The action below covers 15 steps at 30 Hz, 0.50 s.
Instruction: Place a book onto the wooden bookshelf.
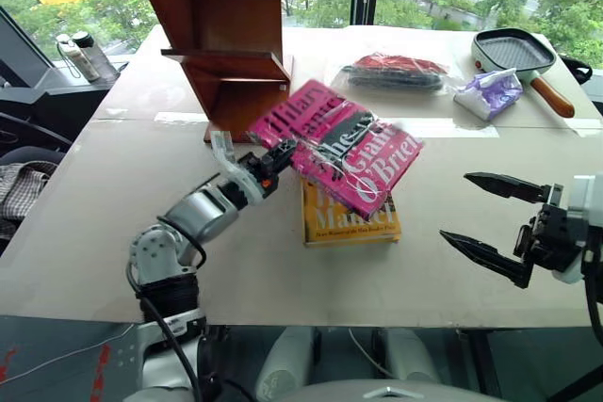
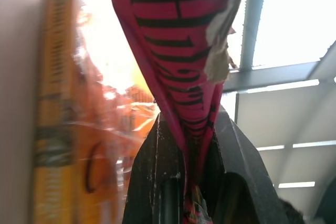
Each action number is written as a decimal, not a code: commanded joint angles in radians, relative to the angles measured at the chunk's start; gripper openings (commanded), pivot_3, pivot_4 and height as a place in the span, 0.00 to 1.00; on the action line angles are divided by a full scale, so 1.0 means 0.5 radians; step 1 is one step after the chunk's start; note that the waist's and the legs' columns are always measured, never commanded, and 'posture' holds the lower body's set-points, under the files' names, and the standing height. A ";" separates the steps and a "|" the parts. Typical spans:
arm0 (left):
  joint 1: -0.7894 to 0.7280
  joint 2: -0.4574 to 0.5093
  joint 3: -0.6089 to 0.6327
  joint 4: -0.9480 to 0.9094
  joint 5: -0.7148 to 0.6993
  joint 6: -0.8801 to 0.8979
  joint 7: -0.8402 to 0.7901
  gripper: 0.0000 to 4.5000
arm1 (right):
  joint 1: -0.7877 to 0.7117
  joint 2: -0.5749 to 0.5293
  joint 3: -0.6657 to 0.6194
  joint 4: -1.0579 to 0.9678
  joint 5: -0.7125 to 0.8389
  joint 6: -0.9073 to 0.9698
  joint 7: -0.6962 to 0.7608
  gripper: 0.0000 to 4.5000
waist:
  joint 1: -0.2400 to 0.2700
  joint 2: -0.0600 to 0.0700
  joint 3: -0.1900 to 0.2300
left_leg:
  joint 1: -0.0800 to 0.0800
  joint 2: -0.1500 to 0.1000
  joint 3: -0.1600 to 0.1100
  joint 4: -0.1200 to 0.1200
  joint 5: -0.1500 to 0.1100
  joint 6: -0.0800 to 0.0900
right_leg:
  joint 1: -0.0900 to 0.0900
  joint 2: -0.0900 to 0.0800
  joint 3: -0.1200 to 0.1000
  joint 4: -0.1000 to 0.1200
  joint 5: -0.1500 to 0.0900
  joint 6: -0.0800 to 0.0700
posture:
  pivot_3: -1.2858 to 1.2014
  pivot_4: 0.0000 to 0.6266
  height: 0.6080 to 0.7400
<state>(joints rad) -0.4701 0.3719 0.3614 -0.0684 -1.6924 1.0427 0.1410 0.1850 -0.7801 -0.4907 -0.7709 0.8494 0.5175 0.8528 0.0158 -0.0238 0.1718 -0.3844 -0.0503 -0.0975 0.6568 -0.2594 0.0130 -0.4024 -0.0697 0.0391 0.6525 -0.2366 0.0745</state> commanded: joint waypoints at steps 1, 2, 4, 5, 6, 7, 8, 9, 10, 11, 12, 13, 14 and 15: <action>-0.330 0.283 -0.151 -0.351 0.010 0.155 -0.293 0.01 | -0.063 -0.039 -0.116 0.026 0.071 -0.068 0.029 1.00 | 0.002 -0.001 0.001 | 0.000 -0.001 0.000 0.000 0.000 0.000 | 0.000 0.000 -0.001 -0.001 0.000 0.000 | 0.52 0.24 1.00; -0.457 0.391 -0.184 -0.403 0.107 0.156 -0.422 0.01 | -0.093 -0.049 -0.129 0.043 0.107 -0.062 0.027 1.00 | 0.001 -0.001 0.001 | -0.002 -0.002 -0.001 0.000 0.000 0.000 | 0.000 0.000 -0.002 -0.002 0.000 0.000 | 0.52 0.24 1.00; -0.695 0.647 -0.280 -0.500 0.551 -0.027 -0.795 0.01 | -0.187 -0.055 -0.155 0.085 0.202 -0.045 -0.019 1.00 | -0.009 -0.001 0.002 | -0.002 -0.002 0.000 0.000 0.001 -0.001 | 0.001 0.000 -0.003 -0.006 0.000 0.000 | 0.52 0.24 1.00; -0.774 0.748 -0.323 -0.526 0.742 -0.127 -0.959 0.01 | -0.232 -0.059 -0.166 0.104 0.243 -0.034 -0.044 1.00 | -0.018 0.000 0.003 | -0.001 -0.003 0.002 -0.005 0.001 -0.001 | 0.001 0.001 -0.001 -0.010 0.000 0.000 | 0.52 0.24 1.00; -0.839 0.876 -0.393 -0.548 0.993 -0.288 -1.146 0.01 | -0.279 -0.065 -0.182 0.124 0.283 -0.027 -0.069 1.00 | -0.026 0.003 0.001 | 0.002 -0.003 0.006 -0.009 0.001 -0.001 | 0.001 0.002 0.003 -0.011 0.000 0.000 | 0.52 0.24 1.00; -0.900 1.014 -0.492 -0.547 1.304 -0.512 -1.311 0.01 | -0.320 -0.073 -0.205 0.152 0.315 -0.024 -0.086 1.00 | -0.039 0.005 0.002 | 0.002 -0.003 0.009 -0.013 0.001 -0.002 | 0.001 0.003 0.005 -0.015 0.000 0.000 | 0.52 0.24 1.00; -0.960 1.129 -0.596 -0.525 1.623 -0.748 -1.427 0.01 | -0.353 -0.081 -0.230 0.184 0.340 -0.024 -0.090 1.00 | -0.047 0.006 0.003 | 0.005 0.000 0.013 -0.015 0.001 -0.002 | 0.001 0.004 0.007 -0.016 0.000 -0.001 | 0.52 0.24 1.00; -1.003 1.212 -0.668 -0.485 1.869 -0.942 -1.517 0.01 | -0.380 -0.084 -0.242 0.200 0.360 -0.023 -0.104 1.00 | -0.050 0.007 0.002 | 0.003 0.000 0.017 -0.018 0.001 -0.002 | 0.001 0.007 0.006 -0.020 0.000 -0.001 | 0.52 0.24 1.00; -1.112 1.324 -0.790 -0.398 2.150 -1.137 -1.634 0.01 | -0.407 -0.091 -0.266 0.263 0.372 -0.033 -0.081 1.00 | -0.051 0.003 0.006 | 0.003 0.002 0.017 -0.020 0.001 -0.002 | 0.000 0.007 0.006 -0.020 -0.001 -0.001 | 0.52 0.24 1.00; -1.223 1.445 -0.922 -0.296 2.429 -1.292 -1.744 0.01 | -0.431 -0.096 -0.271 0.317 0.369 -0.046 -0.056 1.00 | -0.052 0.003 0.006 | -0.001 0.002 0.018 -0.019 0.001 -0.002 | -0.002 0.009 0.004 -0.021 -0.001 -0.002 | 0.52 0.24 1.00; -1.297 1.522 -1.006 -0.211 2.617 -1.403 -1.832 0.01 | -0.449 -0.098 -0.267 0.347 0.364 -0.052 -0.046 1.00 | -0.051 0.001 0.007 | -0.003 0.002 0.018 -0.020 0.001 -0.002 | -0.003 0.010 0.004 -0.025 0.000 -0.002 | 0.52 0.24 1.00; -1.360 1.596 -1.092 -0.110 2.817 -1.536 -1.928 0.01 | -0.467 -0.099 -0.248 0.369 0.350 -0.058 -0.036 1.00 | -0.052 0.002 0.007 | -0.006 0.001 0.018 -0.019 0.001 -0.002 | -0.005 0.010 0.003 -0.026 0.000 -0.002 | 0.52 0.24 1.00; -1.414 1.672 -1.182 0.023 3.032 -1.733 -2.049 0.01 | -0.489 -0.099 -0.219 0.385 0.333 -0.066 -0.028 1.00 | -0.052 0.002 0.007 | -0.007 0.002 0.019 -0.022 0.001 -0.002 | -0.005 0.010 0.005 -0.029 0.000 -0.001 | 0.52 0.24 1.00; -1.495 1.736 -1.269 0.195 3.254 -1.950 -2.155 0.01 | -0.527 -0.091 -0.178 0.422 0.313 -0.083 -0.010 1.00 | -0.055 0.003 0.007 | -0.007 0.003 0.018 -0.021 0.000 0.000 | -0.007 0.007 0.005 -0.027 -0.001 -0.001 | 0.52 0.24 1.00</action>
<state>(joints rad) -1.1791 1.1813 -0.2104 -0.0887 -0.2921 0.2396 -0.8475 -0.0535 -0.8211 -0.5878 -0.5661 1.0105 0.5034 0.8321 -0.0118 -0.0223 0.1751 -0.3902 -0.0486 -0.0878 0.6461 -0.2596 0.0133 -0.4072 -0.0666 0.0418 0.6378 -0.2367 0.0744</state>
